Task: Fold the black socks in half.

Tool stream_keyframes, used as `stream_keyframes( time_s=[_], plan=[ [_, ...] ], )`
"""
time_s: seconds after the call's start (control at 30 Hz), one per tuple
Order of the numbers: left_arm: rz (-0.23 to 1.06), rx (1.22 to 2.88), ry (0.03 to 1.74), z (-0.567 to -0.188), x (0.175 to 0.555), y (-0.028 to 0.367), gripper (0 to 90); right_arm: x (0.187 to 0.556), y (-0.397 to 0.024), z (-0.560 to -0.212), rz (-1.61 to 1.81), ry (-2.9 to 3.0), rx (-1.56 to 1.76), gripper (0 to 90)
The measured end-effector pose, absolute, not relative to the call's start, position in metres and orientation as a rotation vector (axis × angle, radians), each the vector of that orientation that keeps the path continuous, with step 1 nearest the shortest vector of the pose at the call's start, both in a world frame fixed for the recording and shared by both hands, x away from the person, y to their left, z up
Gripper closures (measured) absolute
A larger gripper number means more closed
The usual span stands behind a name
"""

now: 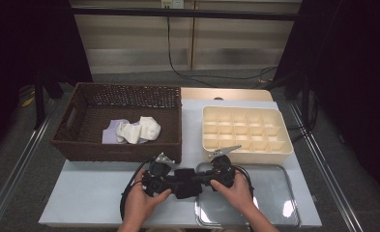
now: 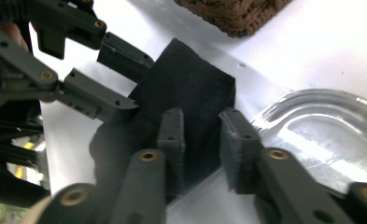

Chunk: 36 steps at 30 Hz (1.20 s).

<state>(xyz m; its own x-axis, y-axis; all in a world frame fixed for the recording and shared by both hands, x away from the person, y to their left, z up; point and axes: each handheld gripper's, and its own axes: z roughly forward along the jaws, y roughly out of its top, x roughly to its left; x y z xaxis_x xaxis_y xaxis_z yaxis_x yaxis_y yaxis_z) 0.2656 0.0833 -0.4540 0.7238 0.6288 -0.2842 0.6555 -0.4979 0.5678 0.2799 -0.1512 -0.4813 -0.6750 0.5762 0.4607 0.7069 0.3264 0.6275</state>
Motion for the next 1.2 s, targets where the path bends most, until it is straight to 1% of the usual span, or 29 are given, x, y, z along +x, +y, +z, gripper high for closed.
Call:
stream_keyframes(
  time_s=[0.03,0.17,0.23,0.3,0.33,0.4,0.43,0.5,0.53,0.63,0.7,0.73,0.77,0.8,0.93,1.03,1.2],
  plan=[
    [-0.05,2.255,0.968,-0.454,0.266,0.083,59.4,0.281,-0.151,-0.482,-1.269,-2.408,-1.202,80.0],
    [-0.06,2.261,0.974,-0.451,0.266,0.085,60.2,0.286,-0.146,-0.475,-1.257,-2.47,-1.182,83.0],
    [-0.057,2.254,0.992,-0.451,0.266,0.086,60.2,0.292,-0.142,-0.47,-1.277,-2.482,-1.175,83.1],
    [-0.066,2.252,0.986,-0.452,0.267,0.087,60.2,0.295,-0.138,-0.471,-1.236,-2.504,-1.18,81.2],
    [-0.066,2.252,0.985,-0.452,0.267,0.087,60.2,0.296,-0.138,-0.47,-1.229,-2.508,-1.181,77.7],
    [-0.068,2.255,0.982,-0.452,0.267,0.088,60.5,0.297,-0.141,-0.468,-1.227,-2.501,-1.203,64.6],
    [-0.07,2.254,0.982,-0.453,0.267,0.087,60.7,0.297,-0.143,-0.466,-1.237,-2.497,-1.226,60.3],
    [-0.063,2.27,0.968,-0.453,0.267,0.088,60.9,0.297,-0.145,-0.466,-1.194,-2.495,-1.23,55.7],
    [-0.067,2.267,0.969,-0.453,0.266,0.087,61.1,0.296,-0.144,-0.468,-1.176,-2.503,-1.223,55.7],
    [-0.057,2.266,0.984,-0.454,0.266,0.088,60.9,0.296,-0.14,-0.477,-1.214,-2.452,-1.221,61.1],
    [-0.055,2.264,0.98,-0.454,0.265,0.088,60.8,0.296,-0.139,-0.481,-1.223,-2.403,-1.234,67.3],
    [-0.053,2.254,0.98,-0.454,0.265,0.088,60.7,0.297,-0.141,-0.483,-1.223,-2.365,-1.243,73.1],
    [-0.053,2.253,0.981,-0.454,0.265,0.088,60.6,0.297,-0.143,-0.484,-1.233,-2.342,-1.242,77.1],
    [-0.053,2.253,0.981,-0.454,0.265,0.088,60.5,0.297,-0.144,-0.484,-1.231,-2.337,-1.243,78.8],
    [-0.056,2.254,0.973,-0.454,0.267,0.091,57.0,0.298,-0.143,-0.477,-1.224,-2.35,-1.23,81.3],
    [-0.029,2.255,0.966,-0.453,0.268,0.095,51.7,0.299,-0.143,-0.47,-1.232,-2.346,-1.212,81.5],
    [0.038,2.233,0.971,-0.452,0.271,0.1,40.2,0.299,-0.149,-0.453,-1.241,-2.377,-1.205,81.4]
  ],
)
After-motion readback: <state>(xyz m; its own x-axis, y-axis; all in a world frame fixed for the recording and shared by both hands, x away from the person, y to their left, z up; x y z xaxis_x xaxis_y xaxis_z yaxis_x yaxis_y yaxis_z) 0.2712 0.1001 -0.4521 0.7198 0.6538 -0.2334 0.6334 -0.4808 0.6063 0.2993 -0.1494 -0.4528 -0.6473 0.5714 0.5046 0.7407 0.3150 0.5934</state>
